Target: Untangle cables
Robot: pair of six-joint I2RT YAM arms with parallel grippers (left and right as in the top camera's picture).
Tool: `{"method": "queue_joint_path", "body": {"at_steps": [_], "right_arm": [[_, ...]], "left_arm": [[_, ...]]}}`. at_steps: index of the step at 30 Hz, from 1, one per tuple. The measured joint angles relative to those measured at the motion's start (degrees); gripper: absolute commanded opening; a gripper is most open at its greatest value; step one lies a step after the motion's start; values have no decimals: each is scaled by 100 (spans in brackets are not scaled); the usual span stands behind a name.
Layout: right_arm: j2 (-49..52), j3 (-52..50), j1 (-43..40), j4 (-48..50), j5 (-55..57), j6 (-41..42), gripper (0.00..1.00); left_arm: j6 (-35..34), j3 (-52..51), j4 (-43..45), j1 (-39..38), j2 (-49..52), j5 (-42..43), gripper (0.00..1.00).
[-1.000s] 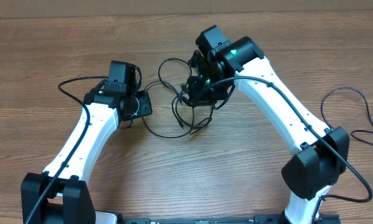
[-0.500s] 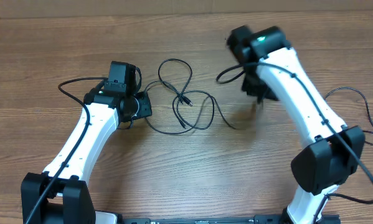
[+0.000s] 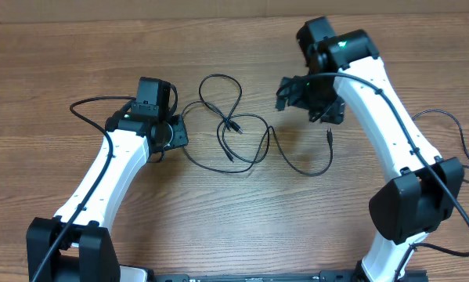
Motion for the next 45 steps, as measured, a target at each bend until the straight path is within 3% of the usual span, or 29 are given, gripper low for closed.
{"method": "queue_joint_path", "body": {"at_steps": [8, 12, 18, 19, 21, 25, 28, 32, 36, 45], "right_arm": [[0, -927, 568, 710, -411, 44, 95], [0, -1593, 894, 1530, -581, 76, 81], [2, -2417, 1309, 2765, -625, 317, 44], [2, -2520, 1342, 2929, -605, 380, 36], [2, -2669, 1364, 3080, -527, 584, 7], [2, -2726, 1353, 3073, -422, 841, 4], [2, -2640, 1287, 2806, -603, 595, 4], [2, -1790, 1003, 1821, -988, -17, 4], [-9, 160, 350, 774, -1147, -472, 4], [-273, 3910, -1416, 74, -1193, -848, 4]], "left_arm": [[0, 0, 2, 0, 0, -22, 46], [0, 0, 4, 0, 0, -44, 47], [2, 0, 0, 0, 0, -155, 47], [2, 0, 0, 0, 0, -195, 47], [2, 0, -4, 0, 0, -256, 48], [2, 0, -24, 0, 0, -317, 49], [0, 0, -24, 0, 0, -319, 49], [2, 0, -26, 0, 0, -326, 50], [2, -2, -35, 2, 0, -345, 51], [0, 0, -24, 0, 0, -358, 51]]}}
